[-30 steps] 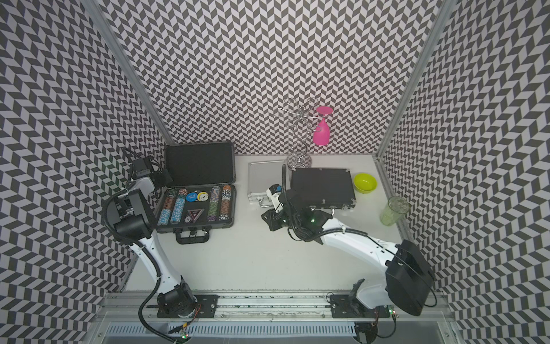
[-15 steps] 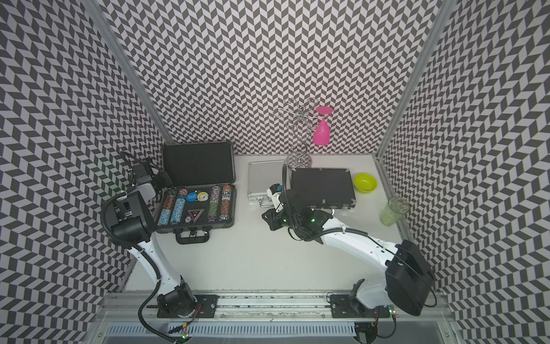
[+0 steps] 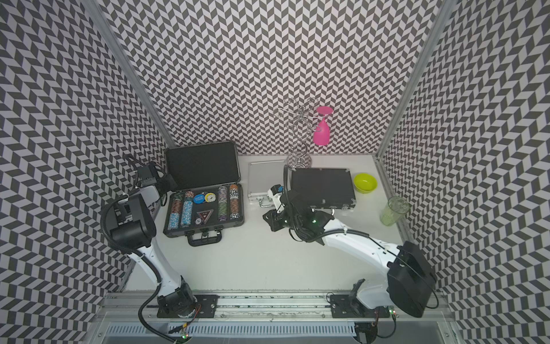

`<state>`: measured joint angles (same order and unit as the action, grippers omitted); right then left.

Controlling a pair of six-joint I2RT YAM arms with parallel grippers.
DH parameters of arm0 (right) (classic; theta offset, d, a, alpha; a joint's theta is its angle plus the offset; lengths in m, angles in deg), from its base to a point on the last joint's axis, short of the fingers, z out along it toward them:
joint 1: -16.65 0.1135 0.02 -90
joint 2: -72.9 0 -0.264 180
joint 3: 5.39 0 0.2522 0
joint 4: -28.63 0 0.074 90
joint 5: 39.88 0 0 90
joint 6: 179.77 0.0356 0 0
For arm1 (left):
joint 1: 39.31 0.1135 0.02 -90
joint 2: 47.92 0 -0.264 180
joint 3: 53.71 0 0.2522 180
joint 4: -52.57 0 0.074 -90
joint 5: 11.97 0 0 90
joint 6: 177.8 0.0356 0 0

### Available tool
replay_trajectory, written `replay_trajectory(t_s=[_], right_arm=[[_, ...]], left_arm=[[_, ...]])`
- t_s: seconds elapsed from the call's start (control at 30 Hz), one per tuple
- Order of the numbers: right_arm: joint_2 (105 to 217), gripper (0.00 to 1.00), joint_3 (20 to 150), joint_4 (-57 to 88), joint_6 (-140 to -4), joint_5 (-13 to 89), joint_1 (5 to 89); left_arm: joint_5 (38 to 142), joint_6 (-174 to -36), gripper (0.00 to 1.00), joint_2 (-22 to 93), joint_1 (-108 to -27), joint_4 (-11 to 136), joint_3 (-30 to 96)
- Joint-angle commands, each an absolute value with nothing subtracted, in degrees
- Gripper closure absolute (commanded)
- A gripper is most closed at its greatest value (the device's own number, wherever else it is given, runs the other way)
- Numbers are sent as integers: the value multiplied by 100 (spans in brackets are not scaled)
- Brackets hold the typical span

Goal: Close the poker set cases
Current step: Move the poker set case to the center of the board.

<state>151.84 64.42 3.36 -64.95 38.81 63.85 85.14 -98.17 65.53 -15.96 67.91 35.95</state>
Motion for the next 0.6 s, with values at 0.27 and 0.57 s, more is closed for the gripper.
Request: replay_trajectory(t_s=[0.27,0.57], right_arm=[[14956,80,6348,608,-6558,3876,6341],[14936,80,6330,602,-6530,3926,6332]], left_arm=[[8639,-10773,91,6015,-1735,6762,3056],[8277,-10938,56,5766,-1716,7082,3422]])
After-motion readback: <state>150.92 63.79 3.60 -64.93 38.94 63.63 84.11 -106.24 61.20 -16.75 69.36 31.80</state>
